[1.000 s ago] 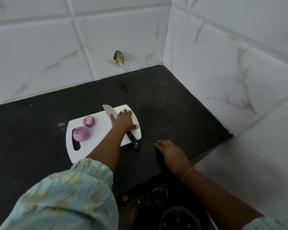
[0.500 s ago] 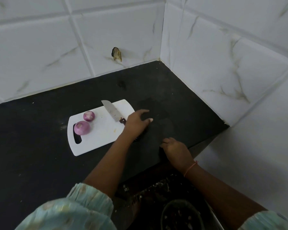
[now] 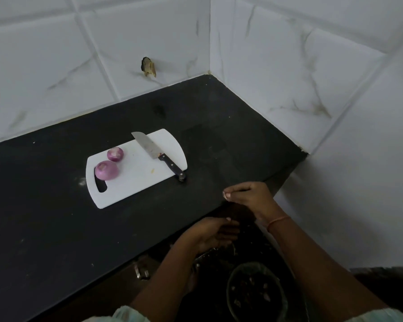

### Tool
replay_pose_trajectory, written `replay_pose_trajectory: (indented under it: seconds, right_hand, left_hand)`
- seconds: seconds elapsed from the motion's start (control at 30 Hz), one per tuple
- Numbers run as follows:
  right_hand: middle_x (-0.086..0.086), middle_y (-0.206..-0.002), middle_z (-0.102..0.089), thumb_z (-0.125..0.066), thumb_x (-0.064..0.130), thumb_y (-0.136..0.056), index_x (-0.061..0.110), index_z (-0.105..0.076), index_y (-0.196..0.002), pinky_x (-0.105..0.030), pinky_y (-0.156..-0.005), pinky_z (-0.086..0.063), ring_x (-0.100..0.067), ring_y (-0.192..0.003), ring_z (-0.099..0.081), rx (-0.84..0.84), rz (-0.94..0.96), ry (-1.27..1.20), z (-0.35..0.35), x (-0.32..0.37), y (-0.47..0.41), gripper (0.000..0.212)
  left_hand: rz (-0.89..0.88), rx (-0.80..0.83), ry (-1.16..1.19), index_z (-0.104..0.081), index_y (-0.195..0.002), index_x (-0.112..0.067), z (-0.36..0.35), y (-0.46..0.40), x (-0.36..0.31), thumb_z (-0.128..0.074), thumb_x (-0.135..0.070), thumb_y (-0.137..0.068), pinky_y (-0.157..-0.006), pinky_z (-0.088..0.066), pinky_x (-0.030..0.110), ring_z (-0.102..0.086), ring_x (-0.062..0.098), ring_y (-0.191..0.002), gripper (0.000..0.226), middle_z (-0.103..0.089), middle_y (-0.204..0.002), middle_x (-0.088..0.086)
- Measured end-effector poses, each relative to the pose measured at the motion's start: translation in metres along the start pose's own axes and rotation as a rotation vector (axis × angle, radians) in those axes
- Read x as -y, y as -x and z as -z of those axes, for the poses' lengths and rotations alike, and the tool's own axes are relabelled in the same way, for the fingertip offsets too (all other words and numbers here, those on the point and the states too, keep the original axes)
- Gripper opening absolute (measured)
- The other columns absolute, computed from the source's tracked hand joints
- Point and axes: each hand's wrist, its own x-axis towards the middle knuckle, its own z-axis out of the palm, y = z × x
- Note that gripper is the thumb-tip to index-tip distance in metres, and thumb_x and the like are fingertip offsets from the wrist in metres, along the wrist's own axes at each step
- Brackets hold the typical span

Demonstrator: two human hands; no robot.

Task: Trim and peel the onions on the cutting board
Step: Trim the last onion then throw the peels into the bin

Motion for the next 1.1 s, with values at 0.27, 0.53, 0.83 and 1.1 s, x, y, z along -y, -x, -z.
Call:
replay_pose_trajectory:
  seconds: [0.27, 0.53, 0.83, 1.1]
  right_hand:
    - [-0.017, -0.083, -0.072, -0.058, -0.016, -0.082, -0.009, -0.068, -0.086, -0.023, -0.066, -0.059, -0.022, -0.080, -0.072, -0.237, -0.293, -0.741, 0.017, -0.035, 0.029, 0.013]
    - [-0.013, -0.078, -0.074, -0.043, -0.019, -0.089, -0.004, -0.075, -0.069, -0.024, -0.066, -0.060, -0.025, -0.086, -0.064, -0.465, -0.280, -0.859, 0.058, -0.103, 0.063, 0.041]
    - [-0.019, -0.096, -0.064, -0.045, -0.015, -0.090, -0.010, -0.063, -0.094, -0.025, -0.066, -0.060, -0.025, -0.088, -0.062, -0.728, -0.384, -0.992, 0.108, -0.199, 0.097, 0.019]
    - [-0.016, -0.098, -0.065, -0.052, -0.009, -0.090, -0.006, -0.063, -0.109, -0.019, -0.055, -0.056, -0.019, -0.086, -0.062, -0.866, -0.457, -0.934, 0.128, -0.283, 0.093, 0.022]
  left_hand:
    - [-0.073, -0.025, 0.460, -0.061, -0.128, -0.001, -0.013, -0.023, 0.004, -0.037, -0.021, -0.105, -0.088, -0.051, 0.033, -0.061, 0.028, -0.117, 0.038, -0.065, -0.127, 0.017]
    - [0.002, 0.066, 0.323, -0.067, -0.102, -0.006, -0.073, -0.056, 0.019, -0.042, -0.018, -0.104, -0.075, -0.056, 0.027, -0.064, 0.020, -0.086, 0.028, -0.070, -0.091, 0.010]
    - [0.142, 0.107, 0.025, -0.069, -0.097, -0.009, -0.122, -0.128, 0.091, -0.043, -0.015, -0.103, -0.065, -0.055, 0.021, -0.068, 0.011, -0.071, 0.027, -0.074, -0.077, 0.002]
    - [0.109, 0.134, -0.307, -0.069, -0.097, -0.005, -0.120, -0.204, 0.161, -0.049, 0.003, -0.096, -0.070, -0.057, 0.024, -0.070, 0.018, -0.077, 0.021, -0.073, -0.098, 0.019]
